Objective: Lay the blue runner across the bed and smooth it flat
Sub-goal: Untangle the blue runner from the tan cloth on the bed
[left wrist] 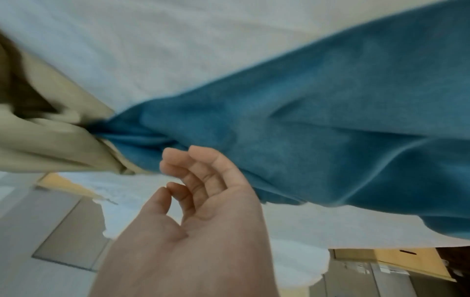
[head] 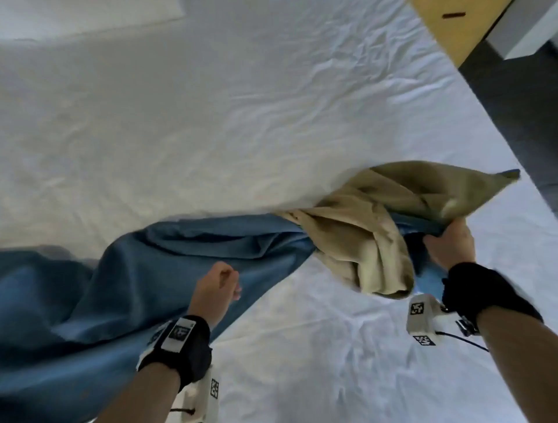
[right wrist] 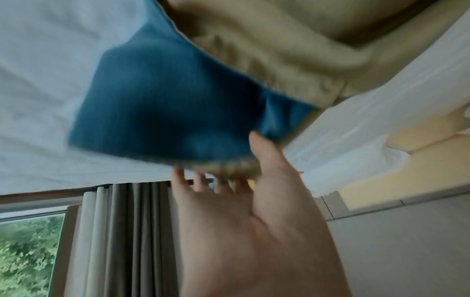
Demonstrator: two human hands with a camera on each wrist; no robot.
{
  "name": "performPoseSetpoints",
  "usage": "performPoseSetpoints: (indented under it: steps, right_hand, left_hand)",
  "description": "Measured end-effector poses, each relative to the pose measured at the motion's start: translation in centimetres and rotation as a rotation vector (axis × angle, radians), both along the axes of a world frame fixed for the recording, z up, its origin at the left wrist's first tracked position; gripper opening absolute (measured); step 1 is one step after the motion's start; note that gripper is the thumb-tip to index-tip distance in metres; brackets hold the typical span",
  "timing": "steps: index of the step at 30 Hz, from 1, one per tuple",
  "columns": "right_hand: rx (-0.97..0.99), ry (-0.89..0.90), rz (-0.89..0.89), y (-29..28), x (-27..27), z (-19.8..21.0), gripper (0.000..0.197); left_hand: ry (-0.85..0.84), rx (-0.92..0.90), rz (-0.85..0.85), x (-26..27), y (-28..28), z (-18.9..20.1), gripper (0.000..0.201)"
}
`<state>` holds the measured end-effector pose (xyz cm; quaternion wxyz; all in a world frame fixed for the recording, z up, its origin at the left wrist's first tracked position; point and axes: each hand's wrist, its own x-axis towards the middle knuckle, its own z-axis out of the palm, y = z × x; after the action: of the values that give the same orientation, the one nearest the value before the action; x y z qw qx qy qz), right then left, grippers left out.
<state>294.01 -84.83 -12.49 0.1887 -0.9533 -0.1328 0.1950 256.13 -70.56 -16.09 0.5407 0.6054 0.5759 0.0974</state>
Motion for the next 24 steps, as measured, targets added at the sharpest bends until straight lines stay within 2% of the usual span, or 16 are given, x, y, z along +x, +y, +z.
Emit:
performPoseSetpoints:
  steps: [2,5,9,12,14,16,17,21,24]
  right_hand:
    - [-0.223,0.099,0.031,-2.7,2.6,-1.4,0.071]
    - [-0.169,0.086,0.073,-4.8,4.2,-3.1,0.077]
    - [-0.088,-0.032,0.282,-4.7,5.9,-5.2,0.089]
    - [-0.192,-0.127,0.467,-4.2,7.6,-6.5,0.108]
    - [-0.284,-0.115,0.600,-4.2,8.5,-7.7,0.115]
    - [-0.258,0.040,0.627,-4.2,8.7,-8.7,0.108]
    - [-0.244,0.085,0.623,-4.2,8.5,-9.0,0.098]
    - [-0.220,0.057,0.610,-4.4,7.3,-9.0,0.043]
    - [-0.211,0.133,0.605,-5.5,5.7,-8.6,0.025]
  left_hand:
    - [0.044,-0.035,-0.032,2.5,-2.2,-0.8,0.016]
    - [0.108,-0.085,-0.111,6.5,-5.0,-1.8,0.015]
    - [0.134,-0.078,-0.184,11.9,-6.7,-2.2,0.016]
    - [0.137,-0.074,-0.205,15.0,-7.1,-2.3,0.016]
    - [0.139,-0.081,-0.229,16.1,-7.7,-2.6,0.016]
    - [0.156,-0.100,-0.268,16.4,-8.4,-3.0,0.016]
    - [0.172,-0.114,-0.286,16.3,-8.7,-3.1,0.016]
    - [0.241,-0.164,-0.342,16.2,-9.1,-4.0,0.014]
    - [0.229,-0.193,-0.317,17.8,-8.9,-4.5,0.013]
